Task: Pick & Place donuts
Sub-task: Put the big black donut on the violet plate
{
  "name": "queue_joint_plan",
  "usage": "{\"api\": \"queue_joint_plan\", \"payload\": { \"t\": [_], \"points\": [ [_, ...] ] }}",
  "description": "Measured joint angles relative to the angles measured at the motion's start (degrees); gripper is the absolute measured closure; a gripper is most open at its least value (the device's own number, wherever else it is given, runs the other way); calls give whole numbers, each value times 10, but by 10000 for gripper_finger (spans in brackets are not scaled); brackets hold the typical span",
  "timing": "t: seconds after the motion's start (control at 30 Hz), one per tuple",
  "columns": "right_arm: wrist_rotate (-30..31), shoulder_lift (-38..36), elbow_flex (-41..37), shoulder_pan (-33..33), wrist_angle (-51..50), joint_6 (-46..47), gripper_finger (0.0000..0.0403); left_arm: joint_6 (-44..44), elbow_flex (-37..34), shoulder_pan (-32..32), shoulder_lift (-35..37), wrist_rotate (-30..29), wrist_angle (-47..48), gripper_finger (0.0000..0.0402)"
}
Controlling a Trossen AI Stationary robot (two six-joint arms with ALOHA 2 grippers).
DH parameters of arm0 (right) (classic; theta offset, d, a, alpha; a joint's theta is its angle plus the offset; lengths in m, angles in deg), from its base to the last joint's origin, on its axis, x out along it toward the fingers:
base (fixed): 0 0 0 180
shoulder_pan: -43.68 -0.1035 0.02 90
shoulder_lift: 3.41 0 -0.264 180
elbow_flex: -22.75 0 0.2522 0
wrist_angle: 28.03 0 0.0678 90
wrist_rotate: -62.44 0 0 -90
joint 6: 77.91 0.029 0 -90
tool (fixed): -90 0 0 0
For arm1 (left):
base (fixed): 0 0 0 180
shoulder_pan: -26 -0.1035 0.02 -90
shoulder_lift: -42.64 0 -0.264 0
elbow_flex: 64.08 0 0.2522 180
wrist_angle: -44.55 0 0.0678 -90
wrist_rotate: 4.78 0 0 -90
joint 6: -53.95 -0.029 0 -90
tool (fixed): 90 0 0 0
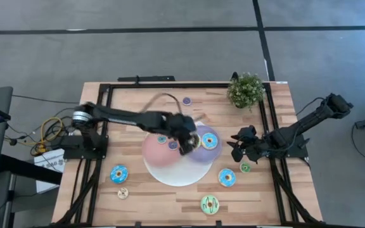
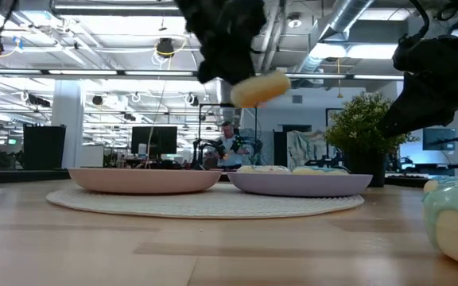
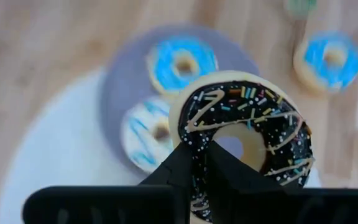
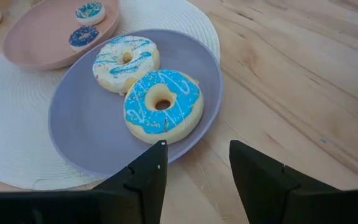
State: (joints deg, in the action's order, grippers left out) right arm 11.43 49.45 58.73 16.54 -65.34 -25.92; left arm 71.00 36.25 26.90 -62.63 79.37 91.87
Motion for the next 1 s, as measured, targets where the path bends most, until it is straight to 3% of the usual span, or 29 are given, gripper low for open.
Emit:
{"api": "queue_joint_plan", "payload": {
  "t": [0.13,0.33,0.67,1.0],
  "points": [
    [0,0,0,0,0,-1,241,-20,89,25,-95,3,64,383],
    [-1,0,0,0,1,-10,241,-54,181,30,-180,6,95,380],
    [-2,0,0,0,1,-14,242,-92,193,29,-214,41,75,378],
    [-5,0,0,0,8,-14,244,-106,193,29,-216,-9,62,365]
  ]
}}
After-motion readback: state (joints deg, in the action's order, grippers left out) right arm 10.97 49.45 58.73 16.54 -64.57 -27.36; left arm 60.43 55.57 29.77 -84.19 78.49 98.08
